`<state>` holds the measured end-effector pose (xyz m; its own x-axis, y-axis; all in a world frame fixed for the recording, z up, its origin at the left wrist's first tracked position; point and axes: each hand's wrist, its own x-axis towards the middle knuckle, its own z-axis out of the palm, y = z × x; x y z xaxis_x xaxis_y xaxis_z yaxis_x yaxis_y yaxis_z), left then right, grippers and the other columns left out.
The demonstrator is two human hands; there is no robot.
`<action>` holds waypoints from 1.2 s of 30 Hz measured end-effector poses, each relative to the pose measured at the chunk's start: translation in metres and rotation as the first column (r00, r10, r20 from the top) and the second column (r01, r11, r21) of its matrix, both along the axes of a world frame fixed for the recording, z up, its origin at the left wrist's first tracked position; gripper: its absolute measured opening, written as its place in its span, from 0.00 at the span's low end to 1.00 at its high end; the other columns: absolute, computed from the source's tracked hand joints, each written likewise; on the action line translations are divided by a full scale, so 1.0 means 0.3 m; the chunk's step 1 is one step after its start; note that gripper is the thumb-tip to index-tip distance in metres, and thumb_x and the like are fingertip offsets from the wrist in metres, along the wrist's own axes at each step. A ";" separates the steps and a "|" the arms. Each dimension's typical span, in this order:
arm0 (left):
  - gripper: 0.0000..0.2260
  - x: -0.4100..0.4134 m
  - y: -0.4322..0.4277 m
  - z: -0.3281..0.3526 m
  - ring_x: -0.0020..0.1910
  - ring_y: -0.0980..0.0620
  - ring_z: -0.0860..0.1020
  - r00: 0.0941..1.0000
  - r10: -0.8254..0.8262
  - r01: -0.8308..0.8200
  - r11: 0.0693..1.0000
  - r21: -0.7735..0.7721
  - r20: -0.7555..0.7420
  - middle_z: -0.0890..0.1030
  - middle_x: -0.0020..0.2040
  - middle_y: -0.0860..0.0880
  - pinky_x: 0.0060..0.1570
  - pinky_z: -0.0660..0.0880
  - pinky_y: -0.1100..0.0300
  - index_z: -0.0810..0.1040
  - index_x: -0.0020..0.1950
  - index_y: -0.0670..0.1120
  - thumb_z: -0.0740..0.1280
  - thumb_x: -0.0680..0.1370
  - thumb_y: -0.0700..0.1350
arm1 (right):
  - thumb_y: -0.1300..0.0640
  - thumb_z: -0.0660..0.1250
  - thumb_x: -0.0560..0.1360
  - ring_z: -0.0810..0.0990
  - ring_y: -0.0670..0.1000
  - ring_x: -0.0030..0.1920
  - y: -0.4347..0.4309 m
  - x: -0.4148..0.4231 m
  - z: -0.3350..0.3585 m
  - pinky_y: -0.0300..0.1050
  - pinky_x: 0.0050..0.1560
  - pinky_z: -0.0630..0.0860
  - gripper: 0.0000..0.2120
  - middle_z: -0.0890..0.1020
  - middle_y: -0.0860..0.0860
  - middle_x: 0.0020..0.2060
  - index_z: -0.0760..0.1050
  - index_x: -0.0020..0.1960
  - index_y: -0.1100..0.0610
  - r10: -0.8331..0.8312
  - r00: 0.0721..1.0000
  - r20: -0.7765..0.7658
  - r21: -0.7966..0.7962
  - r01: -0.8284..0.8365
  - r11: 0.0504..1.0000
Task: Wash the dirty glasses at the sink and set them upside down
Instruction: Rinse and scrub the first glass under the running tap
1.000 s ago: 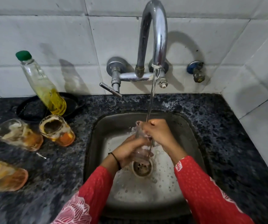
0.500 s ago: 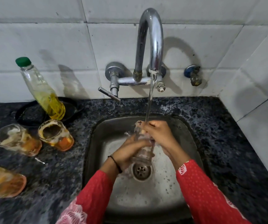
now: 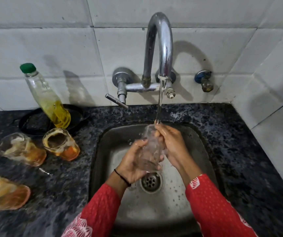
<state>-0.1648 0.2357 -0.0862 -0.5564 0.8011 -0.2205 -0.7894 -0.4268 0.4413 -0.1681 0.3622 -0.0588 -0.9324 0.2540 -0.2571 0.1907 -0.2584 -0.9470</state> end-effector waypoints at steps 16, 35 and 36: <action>0.24 -0.019 0.002 -0.002 0.43 0.45 0.82 0.973 -0.080 -0.039 0.869 -0.494 -0.218 0.79 0.53 0.42 0.38 0.80 0.49 0.71 0.63 0.46 0.73 0.69 0.45 | 0.60 0.68 0.75 0.74 0.49 0.30 0.038 -0.038 -0.037 0.41 0.34 0.71 0.09 0.78 0.54 0.29 0.78 0.37 0.64 0.137 0.986 0.091 0.297 -0.158 0.942; 0.16 -0.005 -0.002 0.027 0.39 0.47 0.82 0.997 0.009 -0.031 0.961 -0.274 -0.080 0.82 0.48 0.43 0.36 0.81 0.51 0.77 0.59 0.44 0.66 0.73 0.48 | 0.57 0.66 0.76 0.72 0.43 0.24 0.051 -0.037 -0.029 0.37 0.26 0.68 0.09 0.77 0.47 0.24 0.80 0.39 0.56 0.143 0.989 0.035 -0.133 -0.137 0.982; 0.16 -0.008 -0.003 0.024 0.39 0.47 0.82 0.998 -0.008 -0.007 0.973 -0.230 -0.066 0.82 0.47 0.43 0.36 0.81 0.51 0.78 0.56 0.44 0.66 0.72 0.49 | 0.57 0.66 0.76 0.72 0.43 0.24 0.046 -0.037 -0.027 0.38 0.26 0.67 0.09 0.76 0.46 0.24 0.80 0.39 0.56 0.131 0.991 0.038 -0.167 -0.122 0.978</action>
